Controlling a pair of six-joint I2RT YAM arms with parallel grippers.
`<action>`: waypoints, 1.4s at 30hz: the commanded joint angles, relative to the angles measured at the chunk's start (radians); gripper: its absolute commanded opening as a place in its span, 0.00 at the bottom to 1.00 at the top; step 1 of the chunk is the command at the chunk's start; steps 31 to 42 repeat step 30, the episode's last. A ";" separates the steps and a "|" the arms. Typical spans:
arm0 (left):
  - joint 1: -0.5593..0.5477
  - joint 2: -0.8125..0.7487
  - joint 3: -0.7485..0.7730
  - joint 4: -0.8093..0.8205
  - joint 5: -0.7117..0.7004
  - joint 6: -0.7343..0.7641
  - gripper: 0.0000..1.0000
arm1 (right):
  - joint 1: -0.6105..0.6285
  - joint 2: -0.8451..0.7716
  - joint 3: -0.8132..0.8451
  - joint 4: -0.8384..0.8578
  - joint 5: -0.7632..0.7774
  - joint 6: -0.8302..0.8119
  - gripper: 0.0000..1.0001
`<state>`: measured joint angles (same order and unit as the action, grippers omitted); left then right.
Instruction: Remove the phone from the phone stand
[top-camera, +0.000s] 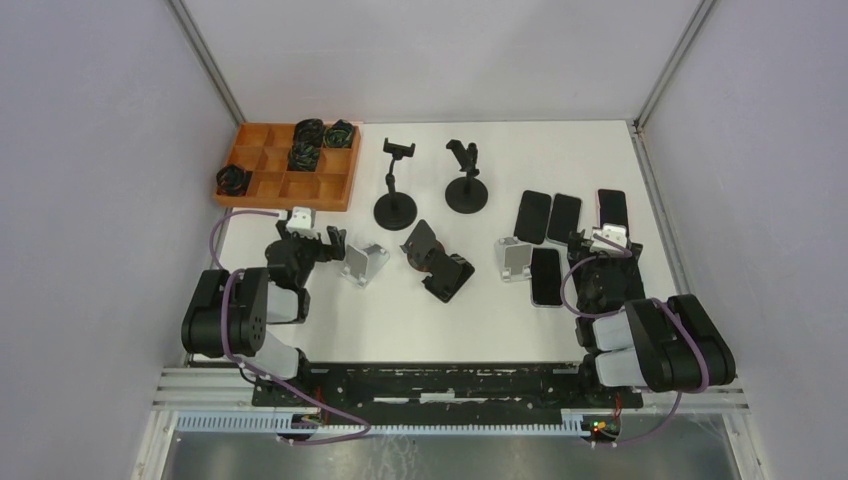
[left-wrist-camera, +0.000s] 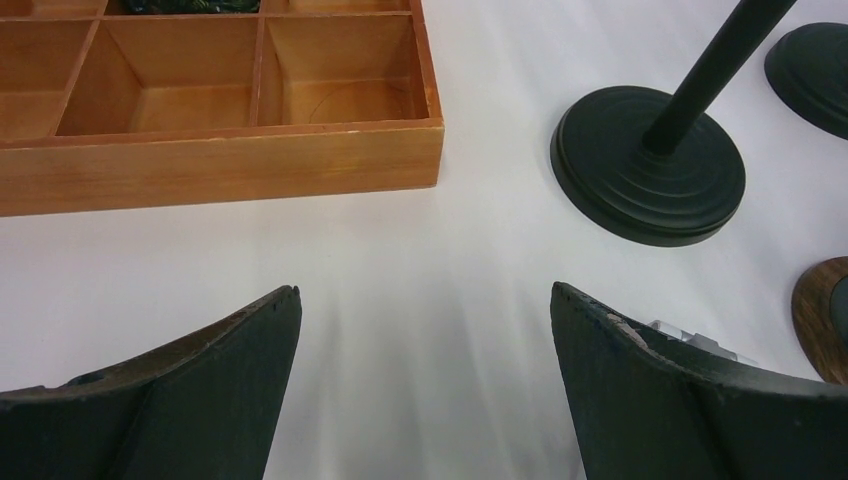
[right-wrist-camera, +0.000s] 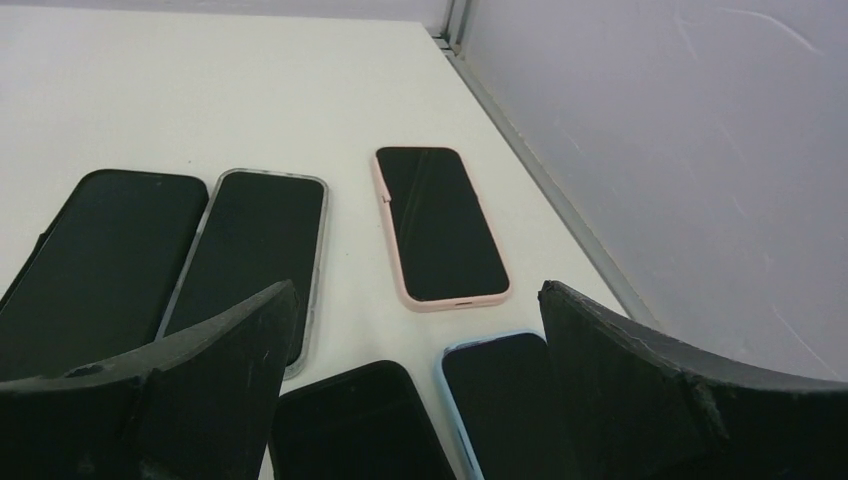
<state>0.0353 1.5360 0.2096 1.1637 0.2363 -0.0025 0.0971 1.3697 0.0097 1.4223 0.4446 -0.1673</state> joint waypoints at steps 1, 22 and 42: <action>-0.005 -0.004 0.008 0.059 -0.019 0.037 1.00 | -0.003 -0.018 -0.114 -0.012 -0.047 0.037 0.98; -0.005 0.007 0.019 0.047 -0.023 0.038 1.00 | -0.003 -0.014 -0.117 0.001 -0.053 0.034 0.98; -0.005 -0.004 0.005 0.063 -0.028 0.035 1.00 | -0.003 -0.015 -0.117 0.001 -0.053 0.034 0.98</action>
